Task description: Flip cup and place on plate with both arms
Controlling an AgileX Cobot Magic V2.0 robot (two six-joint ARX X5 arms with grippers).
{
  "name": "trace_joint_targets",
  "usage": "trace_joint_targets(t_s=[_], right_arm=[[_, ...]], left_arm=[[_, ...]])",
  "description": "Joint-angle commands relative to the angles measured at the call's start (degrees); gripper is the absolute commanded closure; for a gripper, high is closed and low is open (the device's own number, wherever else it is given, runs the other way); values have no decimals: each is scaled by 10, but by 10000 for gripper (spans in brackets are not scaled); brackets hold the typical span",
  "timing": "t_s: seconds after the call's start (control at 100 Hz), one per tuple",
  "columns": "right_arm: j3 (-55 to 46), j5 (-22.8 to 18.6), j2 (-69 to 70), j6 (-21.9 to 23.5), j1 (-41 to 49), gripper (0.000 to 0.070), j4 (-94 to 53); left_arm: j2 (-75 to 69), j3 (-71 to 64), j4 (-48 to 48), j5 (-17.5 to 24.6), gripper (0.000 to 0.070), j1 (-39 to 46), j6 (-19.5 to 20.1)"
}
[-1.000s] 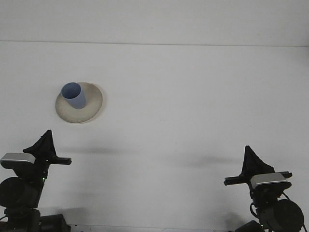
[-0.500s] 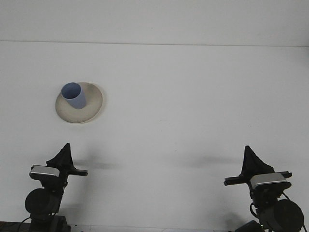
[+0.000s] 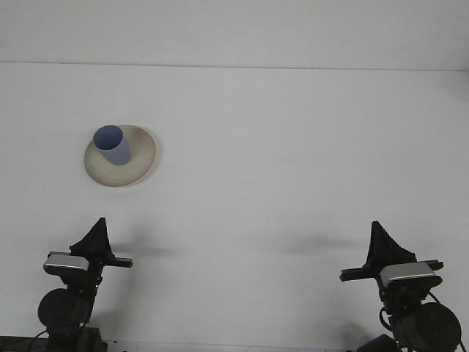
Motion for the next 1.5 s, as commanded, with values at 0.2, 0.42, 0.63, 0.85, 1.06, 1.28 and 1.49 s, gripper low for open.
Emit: trace_joint_targets(t_s=[0.2, 0.42, 0.63, 0.85, 1.06, 1.28, 1.49], right_arm=[[0, 0, -1, 4, 2, 700, 6], [0, 2, -1, 1, -1, 700, 5], [-45, -35, -10, -89, -118, 700, 36], [-183, -160, -78, -171, -245, 700, 103], [-252, -177, -109, -213, -268, 700, 115], [-277, -181, -109, -193, -267, 700, 132], [-277, -181, -109, -193, -268, 700, 134]], left_arm=[[1, -11, 8, -3, 686, 0, -3], [1, -11, 8, -3, 686, 0, -2], [1, -11, 8, -3, 686, 0, -3], [1, -11, 8, -3, 686, 0, -3], [1, -11, 8, -3, 686, 0, -3], [1, -11, 9, -3, 686, 0, -3], [1, -11, 9, -3, 686, 0, -3]])
